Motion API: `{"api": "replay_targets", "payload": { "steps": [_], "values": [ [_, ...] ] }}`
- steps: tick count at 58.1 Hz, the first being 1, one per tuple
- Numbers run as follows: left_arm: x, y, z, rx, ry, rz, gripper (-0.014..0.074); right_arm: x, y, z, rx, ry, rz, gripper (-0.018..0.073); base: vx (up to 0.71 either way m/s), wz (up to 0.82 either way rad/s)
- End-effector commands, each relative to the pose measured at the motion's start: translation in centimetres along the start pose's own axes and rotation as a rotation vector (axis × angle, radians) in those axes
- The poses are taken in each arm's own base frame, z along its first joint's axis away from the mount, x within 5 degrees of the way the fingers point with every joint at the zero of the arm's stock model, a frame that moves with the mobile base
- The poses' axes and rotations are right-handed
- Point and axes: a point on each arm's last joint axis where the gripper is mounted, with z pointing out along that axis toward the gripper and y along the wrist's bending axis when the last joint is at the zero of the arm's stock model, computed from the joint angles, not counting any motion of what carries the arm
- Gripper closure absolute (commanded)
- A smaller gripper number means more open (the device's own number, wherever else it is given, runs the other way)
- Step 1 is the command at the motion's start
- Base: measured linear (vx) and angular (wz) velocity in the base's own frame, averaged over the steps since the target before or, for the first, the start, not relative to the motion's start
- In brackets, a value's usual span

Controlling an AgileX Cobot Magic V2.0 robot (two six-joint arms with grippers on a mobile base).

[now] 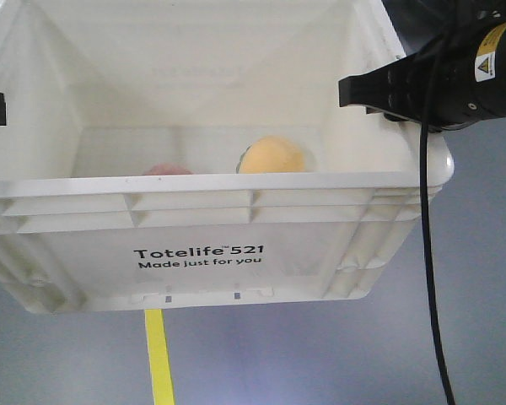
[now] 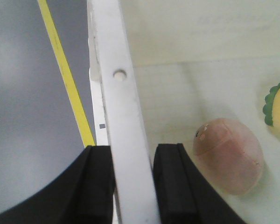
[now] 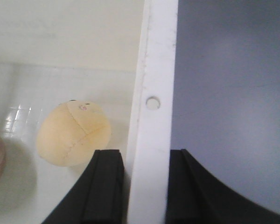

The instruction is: Place moving items into box and shelve

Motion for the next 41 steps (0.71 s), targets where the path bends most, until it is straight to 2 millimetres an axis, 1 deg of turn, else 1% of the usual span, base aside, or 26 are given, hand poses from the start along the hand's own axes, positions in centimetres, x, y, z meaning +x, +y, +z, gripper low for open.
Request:
{"api": "replay_targets", "payload": {
  "steps": [1, 20, 41],
  "values": [
    [-2.07, -0.35, -2.19, 0.026, -0.22, 0.044, 0.0456, -2.24, -0.32, -2.25, -0.016, -0.204, -0.041, 0.0447, -0.06, 0.25],
    [-2.07, -0.35, -2.19, 0.026, -0.22, 0.044, 0.0456, -2.24, -0.32, -2.25, -0.016, -0.205, -0.041, 0.0447, -0.05, 0.19],
    [-2.07, -0.35, -2.19, 0.026, -0.22, 0.044, 0.0456, -2.24, -0.32, -2.25, -0.016, -0.205, -0.041, 0.0447, -0.03, 0.1]
  ]
}}
